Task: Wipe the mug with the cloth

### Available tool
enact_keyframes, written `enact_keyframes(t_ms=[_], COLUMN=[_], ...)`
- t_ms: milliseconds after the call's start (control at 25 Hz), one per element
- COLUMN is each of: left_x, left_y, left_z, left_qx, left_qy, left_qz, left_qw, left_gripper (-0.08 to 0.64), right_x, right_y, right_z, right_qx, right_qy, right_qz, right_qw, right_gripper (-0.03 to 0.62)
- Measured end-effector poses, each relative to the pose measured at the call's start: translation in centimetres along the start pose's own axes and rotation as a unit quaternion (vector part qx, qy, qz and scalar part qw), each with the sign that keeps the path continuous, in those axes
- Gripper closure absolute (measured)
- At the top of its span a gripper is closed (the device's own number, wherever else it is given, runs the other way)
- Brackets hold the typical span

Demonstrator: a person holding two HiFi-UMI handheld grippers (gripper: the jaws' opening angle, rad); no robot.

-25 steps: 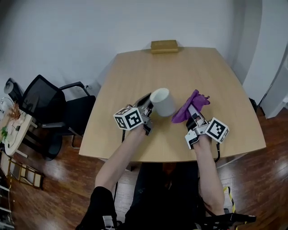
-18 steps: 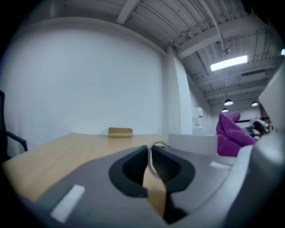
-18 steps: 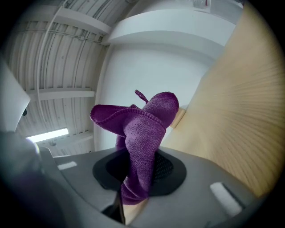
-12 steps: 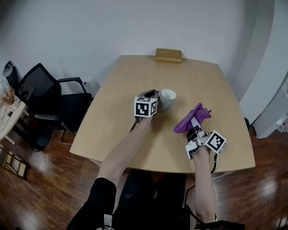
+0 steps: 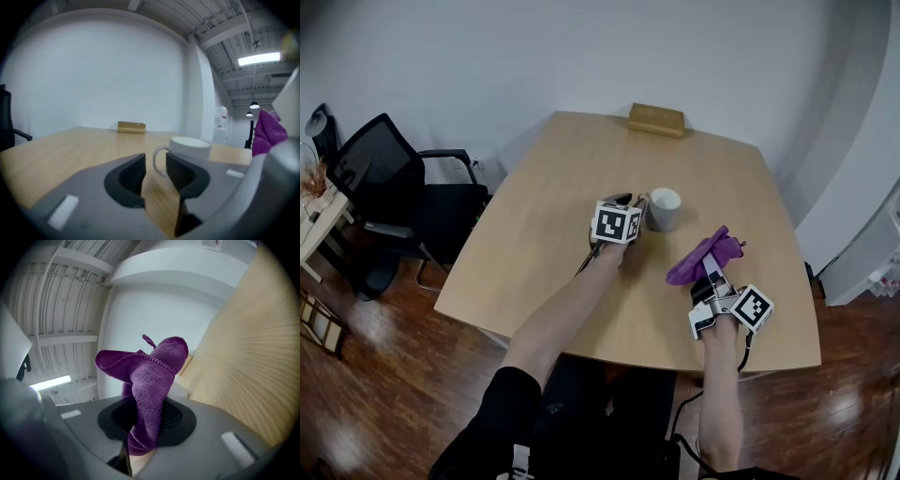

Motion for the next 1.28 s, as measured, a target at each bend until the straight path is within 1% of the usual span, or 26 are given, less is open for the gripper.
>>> enact_keyframes(t_ms=[200, 320, 440, 560, 680, 800, 920, 1080, 1120, 1160, 1280], left_x=[0.7, 0.3, -1.5, -2.4, -1.8, -1.2, -0.9, -0.5, -0.4, -0.3, 0.0], left_y=[-0.8, -1.0, -0.9, -0.9, -1.0, -0.5, -0.6, -1.5, -1.7, -1.8, -1.7], left_z=[0.2, 0.4, 0.0, -0.6, -0.6, -0.8, -1.6, -2.8, -2.9, -2.9, -2.1], left_qx=[-0.032, -0.039, -0.046, -0.052, -0.052, -0.05, -0.058, -0.069, -0.073, -0.075, -0.074], left_qy=[-0.063, -0.078, -0.08, -0.092, -0.127, -0.146, -0.149, -0.16, -0.159, -0.155, -0.141], left_qz=[0.0, -0.004, -0.013, -0.015, -0.044, -0.074, -0.103, -0.113, -0.115, -0.116, -0.104], left_qw=[0.9975, 0.9962, 0.9957, 0.9942, 0.9895, 0.9853, 0.9817, 0.9782, 0.9777, 0.9781, 0.9817], left_gripper=[0.422, 0.422, 0.422, 0.422, 0.422, 0.422, 0.422, 0.423, 0.444, 0.481, 0.494], right_x=[0.2, 0.0, -0.4, -0.2, -0.1, -0.2, -0.5, -0.6, -0.6, -0.5, -0.5], right_y=[0.7, 0.2, -0.4, 0.2, 0.3, -0.1, -0.3, -0.9, -0.9, -0.9, -0.7], right_z=[-0.3, -0.4, -0.1, 0.2, 0.2, 0.1, 0.0, 0.1, 0.1, 0.2, 0.2], right_qx=[-0.001, -0.006, -0.014, -0.014, -0.013, -0.021, -0.023, -0.03, -0.03, -0.03, -0.032], right_qy=[0.004, 0.007, 0.011, 0.004, 0.008, 0.007, 0.008, 0.005, 0.002, 0.0, -0.004], right_qz=[-0.003, -0.007, -0.008, -0.009, -0.005, 0.001, 0.0, 0.001, 0.002, 0.003, 0.008], right_qw=[1.0, 1.0, 1.0, 1.0, 1.0, 1.0, 1.0, 1.0, 1.0, 1.0, 0.999], right_gripper=[0.506, 0.506, 0.506, 0.506, 0.506, 0.506, 0.506, 0.506, 0.506, 0.506, 0.506])
Point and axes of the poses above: the fingertips, and each gripper's own axes: z backward along the fingers, x to its right, y out of its top, the point moved 2 cm from there along z, backward along the fingers, and after that the axes turned 14 degrees about x, right-handed, at the moved point
